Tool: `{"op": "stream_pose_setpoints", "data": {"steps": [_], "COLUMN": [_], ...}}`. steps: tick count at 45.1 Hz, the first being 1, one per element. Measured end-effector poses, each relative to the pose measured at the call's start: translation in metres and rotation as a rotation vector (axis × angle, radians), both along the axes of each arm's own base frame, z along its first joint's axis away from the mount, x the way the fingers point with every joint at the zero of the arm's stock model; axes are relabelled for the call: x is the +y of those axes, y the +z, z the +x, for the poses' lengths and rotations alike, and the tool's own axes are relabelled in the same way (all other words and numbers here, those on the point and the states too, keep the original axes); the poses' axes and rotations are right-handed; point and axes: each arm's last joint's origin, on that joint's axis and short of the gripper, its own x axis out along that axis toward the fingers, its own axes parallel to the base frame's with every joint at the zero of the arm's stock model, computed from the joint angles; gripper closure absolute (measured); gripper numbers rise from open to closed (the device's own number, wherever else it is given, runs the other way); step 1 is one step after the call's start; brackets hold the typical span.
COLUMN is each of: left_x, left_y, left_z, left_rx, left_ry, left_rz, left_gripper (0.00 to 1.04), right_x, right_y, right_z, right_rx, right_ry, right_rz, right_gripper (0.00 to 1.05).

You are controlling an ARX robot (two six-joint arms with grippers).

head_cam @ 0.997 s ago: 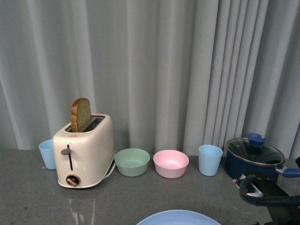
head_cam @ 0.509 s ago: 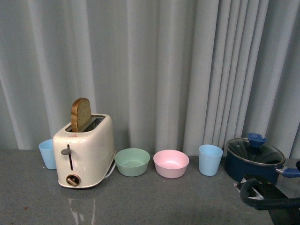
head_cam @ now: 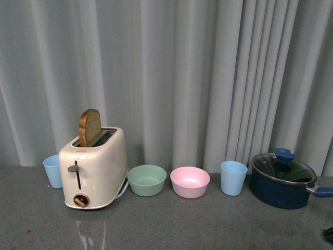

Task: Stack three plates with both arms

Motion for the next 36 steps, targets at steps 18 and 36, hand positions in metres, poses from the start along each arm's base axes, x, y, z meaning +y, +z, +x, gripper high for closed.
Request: {"op": "stream_pose_setpoints", "data": {"steps": [18, 36], "left_x": [0.0, 0.0], "left_y": [0.0, 0.0], "left_z": [0.0, 0.0], "left_rx": [0.0, 0.0], "left_ry": [0.0, 0.0], "left_rz": [0.0, 0.0], "left_gripper": [0.07, 0.07], "right_x": [-0.027, 0.021], "right_y": [0.109, 0.077], "right_z": [-0.092, -0.152], "right_rx": [-0.674, -0.751], "right_ry": [-0.185, -0.156], "right_rz": [-0.186, -0.16], "right_gripper": [0.26, 0.93]}}
